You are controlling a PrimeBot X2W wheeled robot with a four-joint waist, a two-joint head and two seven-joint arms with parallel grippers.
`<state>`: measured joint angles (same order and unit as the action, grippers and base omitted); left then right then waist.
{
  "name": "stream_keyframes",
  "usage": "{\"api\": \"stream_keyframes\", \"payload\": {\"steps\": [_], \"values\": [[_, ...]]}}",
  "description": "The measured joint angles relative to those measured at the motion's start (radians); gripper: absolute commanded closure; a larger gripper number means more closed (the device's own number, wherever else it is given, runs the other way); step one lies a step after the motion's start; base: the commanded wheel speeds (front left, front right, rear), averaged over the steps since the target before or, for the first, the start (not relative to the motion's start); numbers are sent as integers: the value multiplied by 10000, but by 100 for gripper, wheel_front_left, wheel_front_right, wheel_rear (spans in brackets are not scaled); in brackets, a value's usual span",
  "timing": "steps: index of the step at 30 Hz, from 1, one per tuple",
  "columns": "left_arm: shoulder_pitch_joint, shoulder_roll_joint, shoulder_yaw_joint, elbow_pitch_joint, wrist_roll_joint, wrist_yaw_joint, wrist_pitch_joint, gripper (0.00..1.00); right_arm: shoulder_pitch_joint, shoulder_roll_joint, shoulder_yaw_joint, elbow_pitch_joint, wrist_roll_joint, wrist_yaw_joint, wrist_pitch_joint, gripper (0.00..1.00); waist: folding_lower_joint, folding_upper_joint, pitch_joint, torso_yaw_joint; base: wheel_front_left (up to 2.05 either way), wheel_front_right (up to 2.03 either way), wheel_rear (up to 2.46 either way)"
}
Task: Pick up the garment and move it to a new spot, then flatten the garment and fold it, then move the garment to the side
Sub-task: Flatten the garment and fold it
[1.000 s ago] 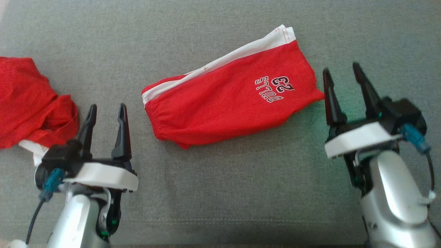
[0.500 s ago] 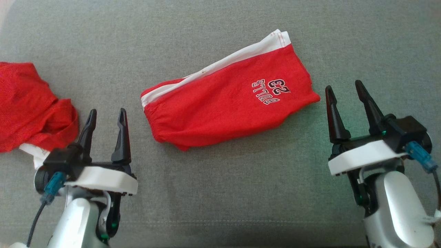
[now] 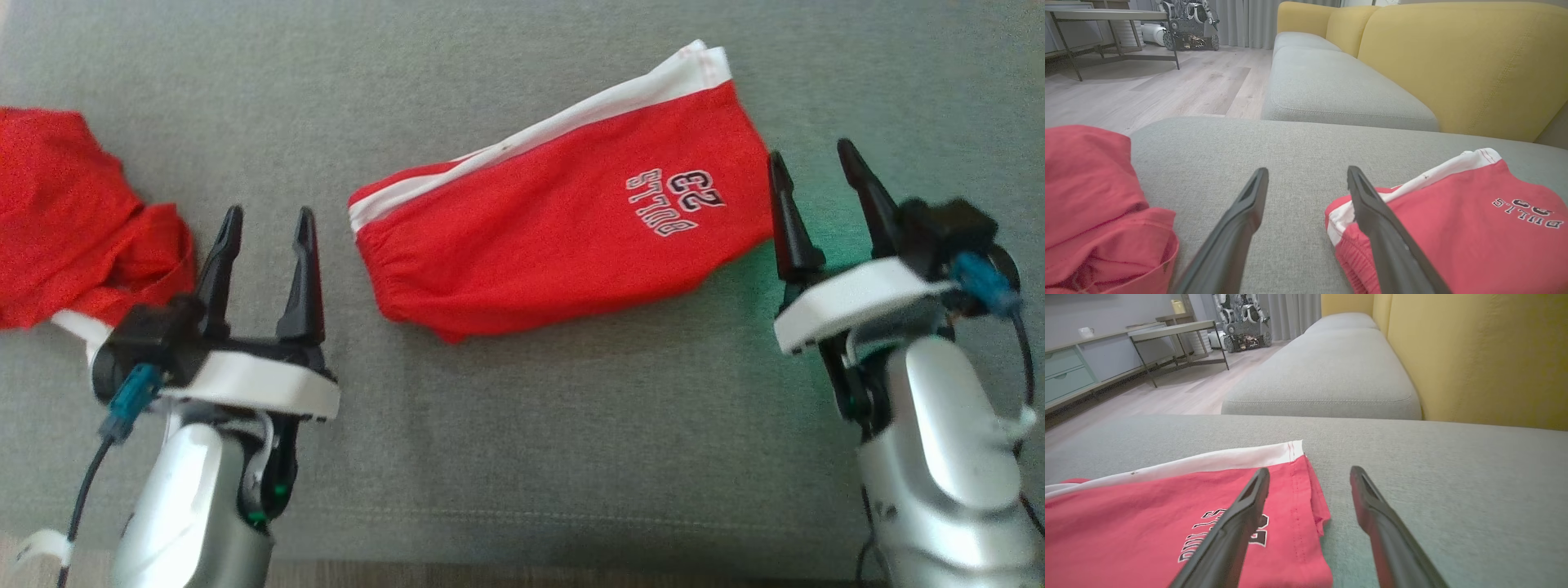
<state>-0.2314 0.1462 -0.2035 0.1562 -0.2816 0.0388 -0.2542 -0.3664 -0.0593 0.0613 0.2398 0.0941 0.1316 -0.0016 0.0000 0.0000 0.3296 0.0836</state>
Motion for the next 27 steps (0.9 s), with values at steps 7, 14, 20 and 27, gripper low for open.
{"api": "stream_keyframes", "payload": {"steps": [7,14,20,27], "values": [[-405,-299,-73,180,4,-255,0,0,-1022,-17,-293,2121,-67,0,127,0,0,0,332,437,0,0,0],[-417,-504,23,244,165,-418,0,0,-1744,-19,-688,3613,-339,0,209,50,0,0,576,678,0,0,0],[-414,-546,297,270,359,-525,0,0,-1879,4,-560,3835,-31,0,-12,100,0,0,551,539,0,0,0],[-364,-560,543,268,514,-608,0,0,-522,12,-575,2987,679,0,-527,100,0,0,313,170,0,0,0]]}}
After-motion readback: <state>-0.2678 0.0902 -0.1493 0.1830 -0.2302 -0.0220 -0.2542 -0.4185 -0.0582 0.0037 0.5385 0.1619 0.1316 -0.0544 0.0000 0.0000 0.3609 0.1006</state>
